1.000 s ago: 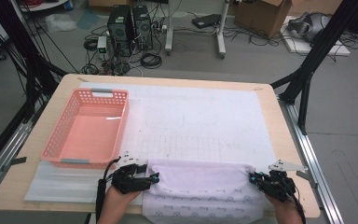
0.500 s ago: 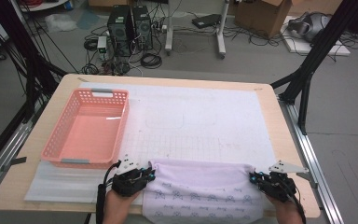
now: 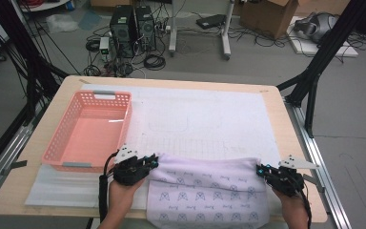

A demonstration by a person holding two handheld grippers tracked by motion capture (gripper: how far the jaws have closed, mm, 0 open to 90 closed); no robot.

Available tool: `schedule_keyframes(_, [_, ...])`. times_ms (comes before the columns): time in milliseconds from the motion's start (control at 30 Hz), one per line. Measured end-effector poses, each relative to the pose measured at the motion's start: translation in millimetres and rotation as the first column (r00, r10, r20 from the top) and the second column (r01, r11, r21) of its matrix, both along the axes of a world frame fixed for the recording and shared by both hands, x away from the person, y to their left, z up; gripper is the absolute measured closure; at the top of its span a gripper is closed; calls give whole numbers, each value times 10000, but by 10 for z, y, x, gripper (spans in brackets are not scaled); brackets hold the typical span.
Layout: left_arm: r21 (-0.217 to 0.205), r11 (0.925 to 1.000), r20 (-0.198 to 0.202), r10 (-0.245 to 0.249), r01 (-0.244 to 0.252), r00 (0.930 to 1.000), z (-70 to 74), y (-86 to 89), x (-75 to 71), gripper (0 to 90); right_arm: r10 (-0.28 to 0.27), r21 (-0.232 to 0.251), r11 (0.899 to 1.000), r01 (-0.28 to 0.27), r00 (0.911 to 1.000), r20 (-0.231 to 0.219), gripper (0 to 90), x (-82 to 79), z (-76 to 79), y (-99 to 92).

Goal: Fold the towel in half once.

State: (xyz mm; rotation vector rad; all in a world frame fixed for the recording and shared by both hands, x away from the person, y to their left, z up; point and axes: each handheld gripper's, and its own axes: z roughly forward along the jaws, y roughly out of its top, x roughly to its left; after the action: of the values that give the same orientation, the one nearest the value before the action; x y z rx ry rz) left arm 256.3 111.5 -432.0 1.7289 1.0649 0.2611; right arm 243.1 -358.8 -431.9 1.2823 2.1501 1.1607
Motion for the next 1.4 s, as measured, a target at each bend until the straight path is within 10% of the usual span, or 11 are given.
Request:
schedule_keyframes(233, [787, 9963, -686, 413, -359, 9968, -150, 43, -153, 460, -154, -236, 9996, 149, 9996, -223, 713, -19, -47, 1])
schedule_keyframes(467, [818, 9966, -1111, 26, 65, 9938, -218, -54, -103, 402, -158, -675, 9977, 83, 9936, -1116, 515, 8, -107, 60])
schedule_keyframes(633, [1413, 9897, -694, -112, 209, 9975, -234, -149, -138, 640, 384, -577, 9973, -462, 9909, -1292, 761, 15, -108, 96])
schedule_keyframes(767, [948, 9951, -1195, -170, 284, 9927, -240, -155, -114, 806, 407, -320, 9984, -457, 9889, -1431, 834, 17, -107, 94])
schedule_keyframes(1067, [648, 9979, -757, 101, -52, 9971, 41, -97, 163, 833, 246, -50, 9997, -248, 9990, -372, 846, 90, 9, 72])
schedule_keyframes(1400, [766, 9943, -564, 790, -746, 9953, 220, -126, 715, 833, 104, 92, 9999, -102, 9998, -178, 845, 659, 189, 83])
